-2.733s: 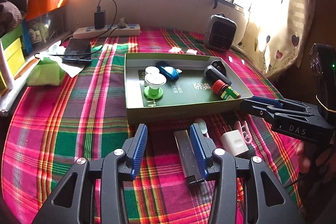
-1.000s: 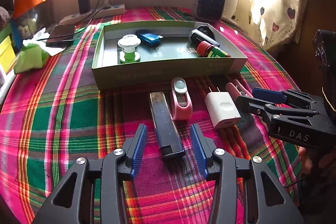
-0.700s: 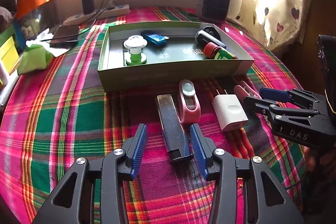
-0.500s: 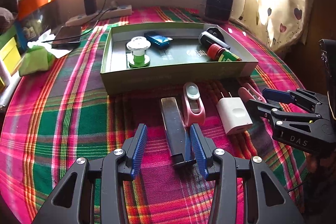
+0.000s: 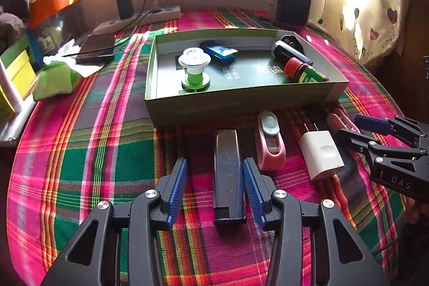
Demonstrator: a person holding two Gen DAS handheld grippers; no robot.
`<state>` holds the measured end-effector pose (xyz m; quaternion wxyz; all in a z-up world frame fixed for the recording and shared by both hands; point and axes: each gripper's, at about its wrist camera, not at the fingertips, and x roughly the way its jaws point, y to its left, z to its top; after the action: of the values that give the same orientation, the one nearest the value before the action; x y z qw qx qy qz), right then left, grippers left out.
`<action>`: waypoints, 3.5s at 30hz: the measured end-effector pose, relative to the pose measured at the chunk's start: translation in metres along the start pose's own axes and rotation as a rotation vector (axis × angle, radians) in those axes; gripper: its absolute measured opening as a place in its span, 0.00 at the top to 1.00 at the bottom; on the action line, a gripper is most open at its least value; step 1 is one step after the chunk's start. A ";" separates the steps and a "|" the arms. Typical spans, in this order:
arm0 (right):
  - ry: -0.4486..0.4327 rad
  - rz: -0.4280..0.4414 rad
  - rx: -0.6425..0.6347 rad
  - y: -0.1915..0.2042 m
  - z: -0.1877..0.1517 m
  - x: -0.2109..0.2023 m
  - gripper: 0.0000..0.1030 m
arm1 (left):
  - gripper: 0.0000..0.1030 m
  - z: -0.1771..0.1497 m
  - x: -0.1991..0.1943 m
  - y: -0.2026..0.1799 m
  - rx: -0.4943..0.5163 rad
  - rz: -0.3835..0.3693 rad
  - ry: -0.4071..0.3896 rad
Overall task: Organize rigid objects
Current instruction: 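Grasp the pink clip with the right tool while the left tool grasps the black stapler, then lift the pink clip with the right tool while the left tool lifts the black stapler, then carry the pink clip and black stapler over the green box with both tools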
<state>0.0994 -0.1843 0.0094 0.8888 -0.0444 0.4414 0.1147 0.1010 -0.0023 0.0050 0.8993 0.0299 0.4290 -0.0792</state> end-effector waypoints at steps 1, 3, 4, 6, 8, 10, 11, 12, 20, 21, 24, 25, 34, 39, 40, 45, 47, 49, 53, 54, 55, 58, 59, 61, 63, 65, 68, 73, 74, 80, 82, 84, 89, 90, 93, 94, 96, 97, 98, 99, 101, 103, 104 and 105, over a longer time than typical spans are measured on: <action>-0.001 0.002 0.002 0.000 0.000 0.000 0.51 | 0.59 0.000 0.000 0.000 0.000 0.003 0.000; -0.002 -0.004 0.005 -0.001 0.000 0.000 0.54 | 0.59 0.000 0.000 0.000 0.000 0.007 0.000; -0.002 -0.008 0.006 -0.001 0.000 0.000 0.56 | 0.60 0.000 0.000 0.000 -0.001 0.008 0.000; -0.003 -0.007 0.011 -0.002 0.000 -0.001 0.57 | 0.64 0.000 0.000 0.001 -0.009 0.013 -0.001; -0.004 -0.009 0.016 -0.004 0.000 -0.001 0.60 | 0.69 0.000 0.000 0.004 -0.021 0.018 -0.003; -0.006 -0.015 0.023 -0.006 0.000 -0.001 0.67 | 0.71 0.000 -0.001 0.006 -0.030 0.019 -0.004; -0.007 -0.017 0.028 -0.007 0.000 -0.002 0.68 | 0.72 0.000 -0.001 0.006 -0.032 0.020 -0.005; -0.008 -0.016 0.034 -0.008 0.000 -0.002 0.70 | 0.73 0.000 -0.001 0.006 -0.034 0.020 -0.005; -0.011 -0.012 0.044 -0.010 0.000 -0.002 0.77 | 0.79 -0.001 -0.001 0.011 -0.062 0.008 -0.010; -0.011 -0.011 0.043 -0.010 0.000 -0.002 0.77 | 0.79 0.000 -0.001 0.012 -0.062 0.009 -0.010; -0.011 -0.012 0.043 -0.010 0.000 -0.002 0.77 | 0.79 0.000 -0.001 0.012 -0.063 0.008 -0.010; -0.011 -0.012 0.043 -0.010 0.000 -0.002 0.77 | 0.79 0.000 -0.001 0.012 -0.063 0.008 -0.010; -0.011 -0.013 0.042 -0.010 0.000 -0.003 0.77 | 0.79 0.000 -0.002 0.013 -0.064 0.008 -0.012; -0.012 -0.002 0.043 -0.009 -0.001 -0.004 0.77 | 0.79 0.000 -0.004 0.013 -0.064 0.003 -0.018; -0.012 -0.001 0.043 -0.009 -0.001 -0.004 0.77 | 0.79 0.000 -0.005 0.013 -0.065 0.000 -0.021; -0.021 0.005 0.046 -0.008 -0.002 -0.006 0.77 | 0.79 0.001 -0.008 0.013 -0.073 -0.008 -0.031; -0.023 0.008 0.046 -0.008 -0.002 -0.007 0.77 | 0.79 0.001 -0.011 0.013 -0.074 -0.010 -0.038; -0.027 0.011 0.048 -0.008 -0.001 -0.009 0.77 | 0.79 0.001 -0.013 0.013 -0.073 -0.011 -0.044; -0.038 0.016 0.049 -0.007 0.000 -0.013 0.77 | 0.79 0.003 -0.017 0.012 -0.072 -0.014 -0.057; -0.039 0.017 0.049 -0.008 0.000 -0.013 0.77 | 0.79 0.004 -0.019 0.012 -0.072 -0.015 -0.061; -0.040 0.019 0.050 -0.008 0.001 -0.014 0.77 | 0.79 0.005 -0.020 0.012 -0.073 -0.017 -0.065; -0.043 0.021 0.051 -0.008 0.002 -0.015 0.77 | 0.79 0.007 -0.023 0.012 -0.074 -0.020 -0.076; -0.044 0.022 0.051 -0.008 0.002 -0.015 0.77 | 0.79 0.008 -0.024 0.012 -0.074 -0.021 -0.080; -0.049 0.023 0.051 -0.008 0.003 -0.017 0.77 | 0.79 0.010 -0.026 0.012 -0.072 -0.021 -0.087; -0.055 0.023 0.050 -0.008 0.005 -0.019 0.77 | 0.79 0.012 -0.029 0.011 -0.070 -0.025 -0.094; -0.062 0.026 0.049 -0.008 0.007 -0.022 0.77 | 0.79 0.015 -0.032 0.010 -0.067 -0.031 -0.101; -0.072 0.026 0.046 -0.007 0.011 -0.025 0.77 | 0.79 0.020 -0.035 0.010 -0.064 -0.038 -0.114; -0.094 0.033 0.034 -0.005 0.022 -0.030 0.77 | 0.79 0.031 -0.037 0.010 -0.063 -0.059 -0.126; -0.099 0.035 0.031 -0.004 0.024 -0.031 0.77 | 0.79 0.034 -0.037 0.009 -0.062 -0.062 -0.127; -0.121 0.050 0.015 0.001 0.042 -0.031 0.77 | 0.79 0.049 -0.032 0.007 -0.055 -0.089 -0.132; -0.125 0.055 0.011 0.002 0.049 -0.029 0.77 | 0.79 0.054 -0.029 0.007 -0.055 -0.098 -0.131; -0.130 0.061 0.012 0.003 0.056 -0.027 0.77 | 0.79 0.059 -0.026 0.005 -0.051 -0.100 -0.129; -0.132 0.072 0.011 0.005 0.071 -0.019 0.77 | 0.79 0.069 -0.017 0.003 -0.041 -0.111 -0.126; -0.132 0.072 0.010 0.005 0.074 -0.017 0.77 | 0.79 0.071 -0.015 0.003 -0.042 -0.112 -0.124; -0.130 0.078 0.007 0.006 0.082 -0.011 0.77 | 0.79 0.077 -0.009 0.002 -0.043 -0.118 -0.120; -0.126 0.081 0.008 0.006 0.084 -0.008 0.77 | 0.79 0.079 -0.006 0.002 -0.044 -0.123 -0.118; -0.121 0.092 0.011 0.005 0.090 -0.003 0.77 | 0.79 0.083 -0.001 0.000 -0.045 -0.131 -0.113; -0.117 0.096 0.011 0.005 0.092 0.001 0.77 | 0.79 0.084 0.002 0.000 -0.044 -0.133 -0.110; -0.113 0.099 0.010 0.006 0.094 0.004 0.77 | 0.79 0.086 0.005 -0.001 -0.044 -0.134 -0.106; -0.110 0.101 0.005 0.007 0.097 0.007 0.77 | 0.79 0.088 0.007 0.000 -0.046 -0.137 -0.101; -0.104 0.103 0.001 0.007 0.100 0.013 0.77 | 0.79 0.091 0.012 -0.001 -0.042 -0.139 -0.096; -0.096 0.108 0.002 0.008 0.104 0.019 0.77 | 0.79 0.095 0.017 -0.001 -0.039 -0.137 -0.089; -0.092 0.112 0.005 0.007 0.106 0.022 0.77 | 0.79 0.096 0.019 -0.001 -0.037 -0.137 -0.087; -0.089 0.116 0.008 0.007 0.108 0.025 0.77 | 0.79 0.097 0.022 -0.001 -0.036 -0.135 -0.085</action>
<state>0.1960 -0.1539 0.0553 0.8995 -0.0102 0.4039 0.1661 0.1887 -0.0180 0.0494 0.9097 -0.0183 0.3929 -0.1331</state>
